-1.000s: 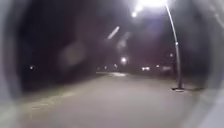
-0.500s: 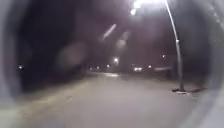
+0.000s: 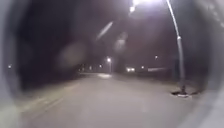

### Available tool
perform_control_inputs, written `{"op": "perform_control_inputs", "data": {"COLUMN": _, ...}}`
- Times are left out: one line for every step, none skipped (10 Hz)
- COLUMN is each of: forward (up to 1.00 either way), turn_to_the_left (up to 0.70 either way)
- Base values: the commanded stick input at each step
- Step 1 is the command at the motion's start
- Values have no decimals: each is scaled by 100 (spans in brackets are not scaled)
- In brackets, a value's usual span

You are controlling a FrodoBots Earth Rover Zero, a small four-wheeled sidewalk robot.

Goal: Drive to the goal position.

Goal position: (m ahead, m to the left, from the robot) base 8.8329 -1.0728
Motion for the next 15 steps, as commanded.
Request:
{"op": "perform_control_inputs", "data": {"forward": 100, "turn_to_the_left": 0}}
{"op": "perform_control_inputs", "data": {"forward": 100, "turn_to_the_left": 0}}
{"op": "perform_control_inputs", "data": {"forward": 100, "turn_to_the_left": 0}}
{"op": "perform_control_inputs", "data": {"forward": 100, "turn_to_the_left": 0}}
{"op": "perform_control_inputs", "data": {"forward": 100, "turn_to_the_left": 0}}
{"op": "perform_control_inputs", "data": {"forward": 100, "turn_to_the_left": 0}}
{"op": "perform_control_inputs", "data": {"forward": 100, "turn_to_the_left": 0}}
{"op": "perform_control_inputs", "data": {"forward": 100, "turn_to_the_left": 0}}
{"op": "perform_control_inputs", "data": {"forward": 100, "turn_to_the_left": 0}}
{"op": "perform_control_inputs", "data": {"forward": 100, "turn_to_the_left": 0}}
{"op": "perform_control_inputs", "data": {"forward": 100, "turn_to_the_left": 0}}
{"op": "perform_control_inputs", "data": {"forward": 100, "turn_to_the_left": 0}}
{"op": "perform_control_inputs", "data": {"forward": 100, "turn_to_the_left": 0}}
{"op": "perform_control_inputs", "data": {"forward": 100, "turn_to_the_left": 0}}
{"op": "perform_control_inputs", "data": {"forward": 100, "turn_to_the_left": 0}}
